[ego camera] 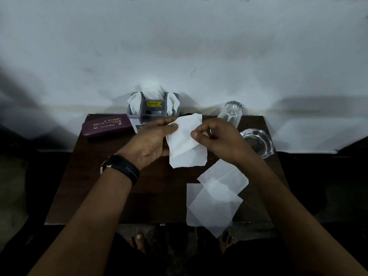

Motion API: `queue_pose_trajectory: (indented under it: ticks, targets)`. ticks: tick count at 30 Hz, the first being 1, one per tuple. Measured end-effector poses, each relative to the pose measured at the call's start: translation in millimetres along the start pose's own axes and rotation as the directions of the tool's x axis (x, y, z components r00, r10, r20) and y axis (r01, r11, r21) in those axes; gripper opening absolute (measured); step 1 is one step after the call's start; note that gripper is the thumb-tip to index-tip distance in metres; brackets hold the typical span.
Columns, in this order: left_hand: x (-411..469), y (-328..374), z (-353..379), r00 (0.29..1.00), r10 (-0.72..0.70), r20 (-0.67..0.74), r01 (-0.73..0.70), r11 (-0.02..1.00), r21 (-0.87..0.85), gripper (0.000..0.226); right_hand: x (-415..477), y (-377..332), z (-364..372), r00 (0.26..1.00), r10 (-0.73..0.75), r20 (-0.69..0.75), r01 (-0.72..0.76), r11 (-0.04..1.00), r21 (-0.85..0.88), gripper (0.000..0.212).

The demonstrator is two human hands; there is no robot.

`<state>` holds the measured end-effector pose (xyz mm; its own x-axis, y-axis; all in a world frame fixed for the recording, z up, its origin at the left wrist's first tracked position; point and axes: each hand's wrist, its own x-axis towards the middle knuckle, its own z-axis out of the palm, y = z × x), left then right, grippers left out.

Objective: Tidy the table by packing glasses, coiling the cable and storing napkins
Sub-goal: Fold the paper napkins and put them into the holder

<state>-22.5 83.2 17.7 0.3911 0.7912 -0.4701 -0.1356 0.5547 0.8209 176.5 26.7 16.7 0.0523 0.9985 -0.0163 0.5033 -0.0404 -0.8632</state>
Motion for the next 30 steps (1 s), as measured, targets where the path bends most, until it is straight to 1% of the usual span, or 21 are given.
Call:
queue_pose_trajectory:
  ticks: [1,3,4,5,6,7,9,11,13,16,18,20,21,24,27,30]
  targets:
    - [0,0,0,1.0,0.015,-0.008,-0.015,1.0,-0.013,0.028,0,-1,-1,1.0,0.024,0.006,-0.023,1.0,-0.014,0.028]
    - [1,-1,2,0.998,0.048,-0.035,-0.049,0.999,-0.019,0.026,-1,-4,-4,0.988,0.145,0.057,-0.148,0.987,0.059,0.06]
    - [1,-1,2,0.997,0.059,-0.053,-0.06,0.998,-0.018,0.025,-1,-4,-7,0.974,0.206,0.094,-0.216,0.969,0.119,0.07]
    - [2,-1,2,0.995,0.066,-0.07,-0.067,0.998,-0.016,0.025,-2,-4,-8,0.962,0.245,0.121,-0.264,0.948,0.177,0.073]
    - [2,0,3,0.994,0.069,-0.081,-0.071,0.997,-0.015,0.026,-1,-4,-8,0.959,0.261,0.115,-0.28,0.936,0.214,0.07]
    - [1,0,3,0.994,0.071,-0.082,-0.072,0.997,-0.013,0.026,-1,-5,-7,0.963,0.256,0.078,-0.267,0.936,0.227,0.062]
    - [-1,1,5,0.996,0.065,-0.059,-0.066,0.998,-0.014,0.024,1,-5,-4,0.972,0.234,-0.027,-0.222,0.949,0.226,0.045]
    - [-3,1,9,0.998,0.059,-0.038,-0.061,0.996,-0.062,0.025,1,-6,0,0.962,0.265,-0.069,-0.234,0.928,0.29,0.03]
    - [-5,1,13,0.999,0.042,0.014,-0.039,0.987,-0.153,0.037,0,-8,4,0.949,0.309,-0.062,-0.263,0.886,0.382,0.039]
    - [-10,3,20,0.982,-0.022,0.189,0.08,0.949,-0.305,0.057,0,-9,6,0.94,0.323,-0.108,-0.234,0.843,0.485,0.044]
    - [-13,3,22,0.968,-0.002,0.249,0.088,0.938,-0.336,0.054,1,-10,5,0.941,0.314,-0.122,-0.209,0.828,0.52,0.048]
    - [-13,-2,26,0.972,0.042,0.229,0.028,0.956,-0.293,0.043,1,-11,4,0.946,0.305,-0.105,-0.205,0.819,0.536,0.055]
    - [-13,-5,27,0.979,0.062,0.193,-0.009,0.965,-0.262,0.04,0,-11,4,0.948,0.304,-0.096,-0.205,0.813,0.545,0.056]
    - [-10,-11,28,0.993,0.098,0.061,-0.083,0.975,-0.206,0.04,-1,-10,6,0.947,0.3,-0.117,-0.19,0.813,0.55,0.055]
    - [-9,-12,28,0.992,0.122,0.029,-0.115,0.978,-0.172,0.042,1,-9,4,0.947,0.288,-0.144,-0.171,0.829,0.533,0.055]
    - [-8,-12,28,0.991,0.132,0.011,-0.13,0.983,-0.126,0.047,2,-7,4,0.952,0.275,-0.136,-0.168,0.838,0.52,0.059]
